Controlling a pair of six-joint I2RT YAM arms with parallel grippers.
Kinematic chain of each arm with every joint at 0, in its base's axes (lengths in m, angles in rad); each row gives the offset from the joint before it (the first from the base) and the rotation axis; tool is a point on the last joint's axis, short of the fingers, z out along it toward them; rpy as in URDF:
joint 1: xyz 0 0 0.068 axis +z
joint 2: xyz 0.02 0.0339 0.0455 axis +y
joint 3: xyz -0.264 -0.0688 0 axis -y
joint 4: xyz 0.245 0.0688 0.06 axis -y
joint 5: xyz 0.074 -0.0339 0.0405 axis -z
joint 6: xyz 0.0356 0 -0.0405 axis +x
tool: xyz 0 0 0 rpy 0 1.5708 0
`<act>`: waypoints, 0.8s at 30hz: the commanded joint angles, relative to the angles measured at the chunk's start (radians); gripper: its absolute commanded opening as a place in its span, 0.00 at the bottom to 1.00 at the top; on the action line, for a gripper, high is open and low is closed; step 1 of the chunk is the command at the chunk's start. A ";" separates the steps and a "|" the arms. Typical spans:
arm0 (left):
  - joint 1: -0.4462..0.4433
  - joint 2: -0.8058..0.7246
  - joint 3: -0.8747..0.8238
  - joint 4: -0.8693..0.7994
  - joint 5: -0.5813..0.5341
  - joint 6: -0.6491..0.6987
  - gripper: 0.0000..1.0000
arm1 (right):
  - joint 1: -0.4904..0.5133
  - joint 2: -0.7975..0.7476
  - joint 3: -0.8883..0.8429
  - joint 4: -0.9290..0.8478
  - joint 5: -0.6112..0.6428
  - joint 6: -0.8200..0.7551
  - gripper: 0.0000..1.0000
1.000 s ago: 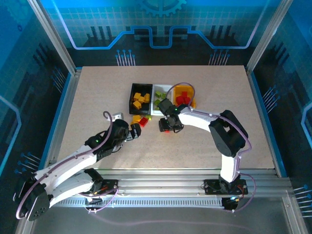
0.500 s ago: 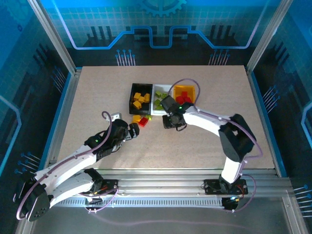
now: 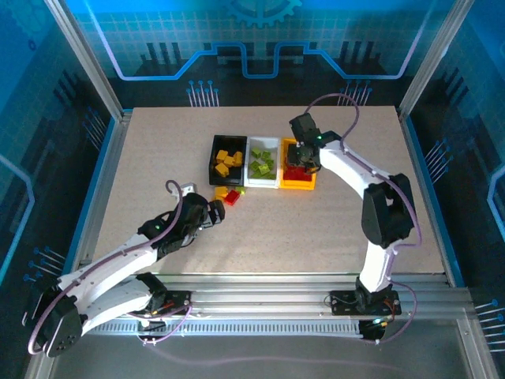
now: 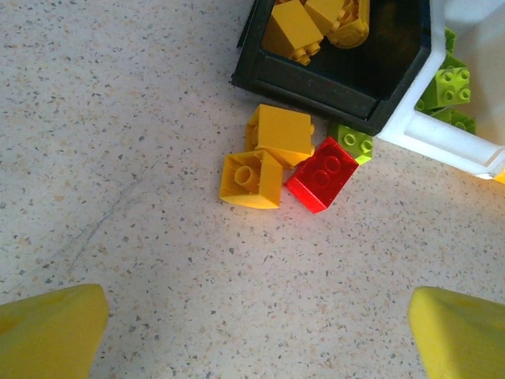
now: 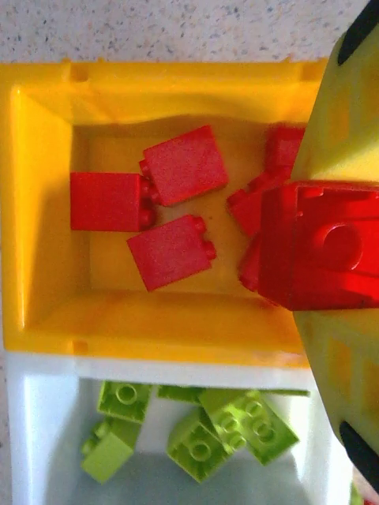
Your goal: Sort the legos into containers by color
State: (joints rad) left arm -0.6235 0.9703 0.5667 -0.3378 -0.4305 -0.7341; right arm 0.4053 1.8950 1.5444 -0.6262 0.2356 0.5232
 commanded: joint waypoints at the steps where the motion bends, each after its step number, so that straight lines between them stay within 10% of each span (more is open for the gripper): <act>1: 0.013 0.016 0.015 -0.025 -0.022 0.010 0.99 | -0.017 0.059 0.086 -0.054 0.014 -0.012 0.42; 7: 0.034 0.064 0.034 -0.012 0.002 0.022 0.99 | -0.025 0.061 0.141 -0.066 -0.014 -0.020 0.71; 24: 0.117 0.558 0.232 0.156 0.024 0.128 0.78 | 0.049 -0.188 -0.119 0.055 -0.062 0.014 0.73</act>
State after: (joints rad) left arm -0.5362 1.4906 0.7555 -0.2359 -0.4072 -0.6216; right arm 0.4507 1.7409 1.4456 -0.5934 0.1795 0.5232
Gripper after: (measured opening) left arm 0.777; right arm 0.733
